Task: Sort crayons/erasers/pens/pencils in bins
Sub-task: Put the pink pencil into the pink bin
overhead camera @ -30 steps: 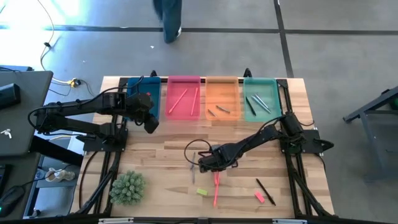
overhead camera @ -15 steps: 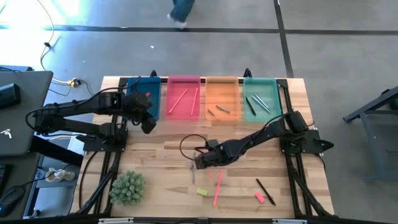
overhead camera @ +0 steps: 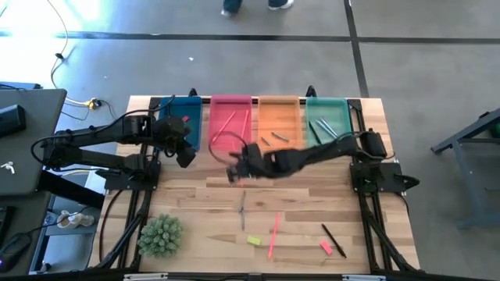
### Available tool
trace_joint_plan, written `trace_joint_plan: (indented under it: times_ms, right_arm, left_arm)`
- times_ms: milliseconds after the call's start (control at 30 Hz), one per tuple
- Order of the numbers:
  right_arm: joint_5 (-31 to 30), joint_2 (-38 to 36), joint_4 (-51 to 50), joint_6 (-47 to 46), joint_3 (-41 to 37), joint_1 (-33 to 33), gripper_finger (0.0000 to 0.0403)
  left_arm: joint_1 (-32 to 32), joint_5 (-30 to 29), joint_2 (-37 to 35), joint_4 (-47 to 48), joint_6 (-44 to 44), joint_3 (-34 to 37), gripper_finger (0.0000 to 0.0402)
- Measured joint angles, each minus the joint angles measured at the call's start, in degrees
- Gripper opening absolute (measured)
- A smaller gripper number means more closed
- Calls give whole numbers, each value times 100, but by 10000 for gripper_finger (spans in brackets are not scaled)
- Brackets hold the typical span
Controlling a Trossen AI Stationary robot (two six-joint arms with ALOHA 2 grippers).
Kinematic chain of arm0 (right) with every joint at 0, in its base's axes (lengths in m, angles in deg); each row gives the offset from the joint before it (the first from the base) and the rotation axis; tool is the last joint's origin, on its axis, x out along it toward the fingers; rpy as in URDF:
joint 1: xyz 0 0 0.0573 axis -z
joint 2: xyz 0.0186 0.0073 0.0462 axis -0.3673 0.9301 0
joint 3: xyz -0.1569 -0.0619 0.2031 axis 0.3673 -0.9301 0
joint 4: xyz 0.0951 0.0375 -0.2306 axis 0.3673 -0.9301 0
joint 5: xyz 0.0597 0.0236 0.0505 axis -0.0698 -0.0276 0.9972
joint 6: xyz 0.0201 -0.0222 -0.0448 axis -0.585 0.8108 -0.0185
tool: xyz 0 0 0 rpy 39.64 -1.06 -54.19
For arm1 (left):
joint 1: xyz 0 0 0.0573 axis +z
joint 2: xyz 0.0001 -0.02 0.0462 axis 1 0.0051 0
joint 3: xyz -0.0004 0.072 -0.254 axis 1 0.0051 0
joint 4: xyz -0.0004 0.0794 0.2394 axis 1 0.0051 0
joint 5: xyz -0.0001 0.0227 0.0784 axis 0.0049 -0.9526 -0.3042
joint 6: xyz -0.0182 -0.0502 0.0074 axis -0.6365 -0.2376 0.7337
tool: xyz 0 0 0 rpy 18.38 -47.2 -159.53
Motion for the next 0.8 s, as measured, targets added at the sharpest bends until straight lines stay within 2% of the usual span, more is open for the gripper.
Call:
trace_joint_plan:
  times_ms: [167, 333, 600, 800]
  right_arm:
    - [-32, -2, 128, 904, 437, 624, 2]
    - [-1, -1, 790, 1682, 517, 1188, 2]
    - [58, 248, 1058, 2309, 514, 1876, 2]
    - [466, 779, 913, 2456, 509, 2103, 2]
  left_arm:
    - [0, 0, 0, 1, -14, 0, 126]
    - [-31, 2, 2, 0, -77, 0, 126]
    - [-31, 2, 2, 0, -225, 0, 126]
    - [-31, 4, 2, 1, -318, 0, 126]
